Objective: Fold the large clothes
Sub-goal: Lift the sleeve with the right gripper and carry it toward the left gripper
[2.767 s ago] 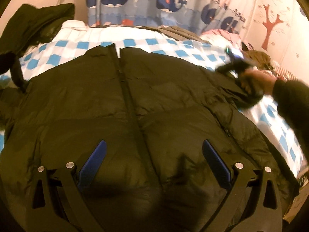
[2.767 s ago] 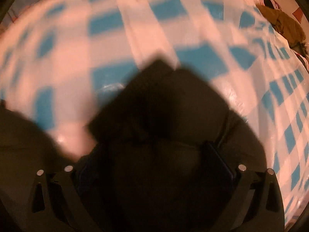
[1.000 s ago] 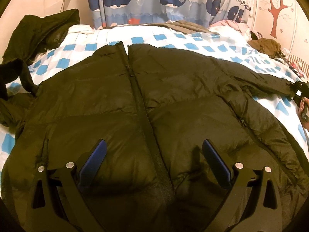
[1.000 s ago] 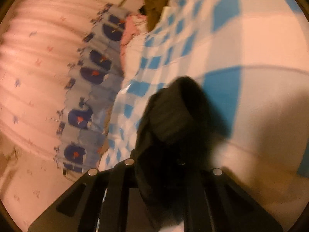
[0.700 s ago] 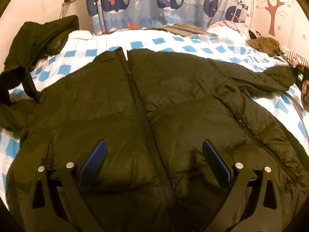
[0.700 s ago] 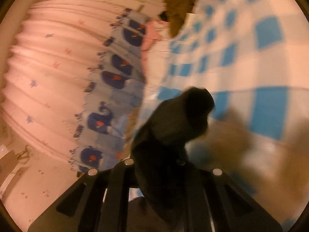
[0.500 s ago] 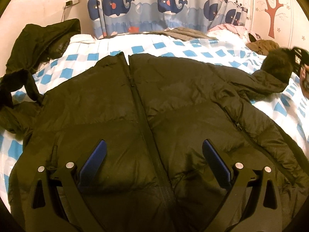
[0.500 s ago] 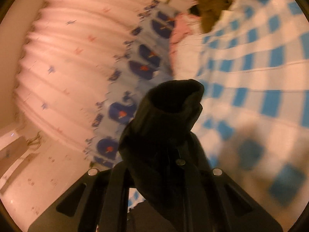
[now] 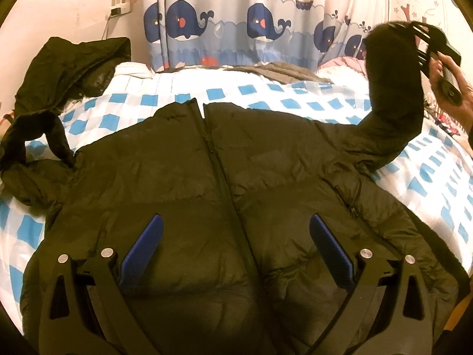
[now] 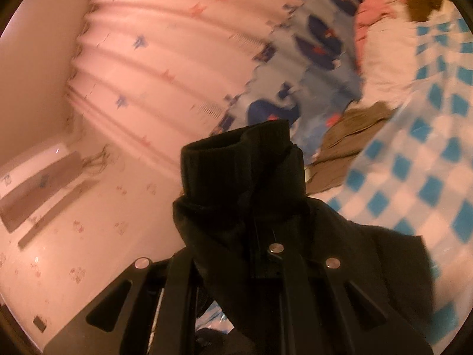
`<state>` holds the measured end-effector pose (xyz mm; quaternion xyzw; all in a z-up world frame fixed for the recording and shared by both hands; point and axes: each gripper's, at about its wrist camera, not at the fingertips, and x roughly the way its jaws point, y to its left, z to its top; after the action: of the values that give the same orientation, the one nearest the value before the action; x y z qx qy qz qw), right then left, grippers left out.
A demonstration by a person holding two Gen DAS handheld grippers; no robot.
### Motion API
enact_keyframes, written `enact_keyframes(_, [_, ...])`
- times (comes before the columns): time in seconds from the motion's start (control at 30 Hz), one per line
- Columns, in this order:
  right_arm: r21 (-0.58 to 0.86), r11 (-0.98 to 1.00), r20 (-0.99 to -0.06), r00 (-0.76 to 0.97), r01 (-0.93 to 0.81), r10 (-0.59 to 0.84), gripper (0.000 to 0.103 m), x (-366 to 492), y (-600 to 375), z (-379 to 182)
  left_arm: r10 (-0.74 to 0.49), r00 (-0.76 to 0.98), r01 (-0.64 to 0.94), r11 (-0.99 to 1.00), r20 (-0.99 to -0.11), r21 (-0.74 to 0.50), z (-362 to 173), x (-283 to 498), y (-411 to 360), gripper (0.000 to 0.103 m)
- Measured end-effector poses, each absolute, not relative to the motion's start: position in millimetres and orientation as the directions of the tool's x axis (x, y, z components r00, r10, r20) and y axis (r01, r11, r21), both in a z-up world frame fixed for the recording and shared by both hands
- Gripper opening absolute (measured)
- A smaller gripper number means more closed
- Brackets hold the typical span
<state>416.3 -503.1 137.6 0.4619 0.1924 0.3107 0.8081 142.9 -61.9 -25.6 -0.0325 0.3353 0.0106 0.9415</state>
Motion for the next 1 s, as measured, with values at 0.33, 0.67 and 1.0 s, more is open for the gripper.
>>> enact_keyframes(0.33, [0.853, 0.355, -0.038, 0.633, -0.382, 0.774, 0.014, 426, -396, 151, -0.017, 0.797, -0.059, 0.993, -0.604, -0.106, -13, 134, -42, 0.095])
enact_keyframes(0.67, [0.862, 0.329, -0.052, 0.579, -0.385, 0.814, 0.014, 432, -348, 138, -0.013, 0.81, -0.079, 0.988, -0.587, -0.13, -7, 129, -31, 0.095])
enact_keyframes(1.0, [0.874, 0.292, -0.056, 0.516, -0.39, 0.855, 0.014, 433, -299, 126, -0.015, 0.813, -0.081, 0.987, -0.582, -0.139, -7, 126, -27, 0.095])
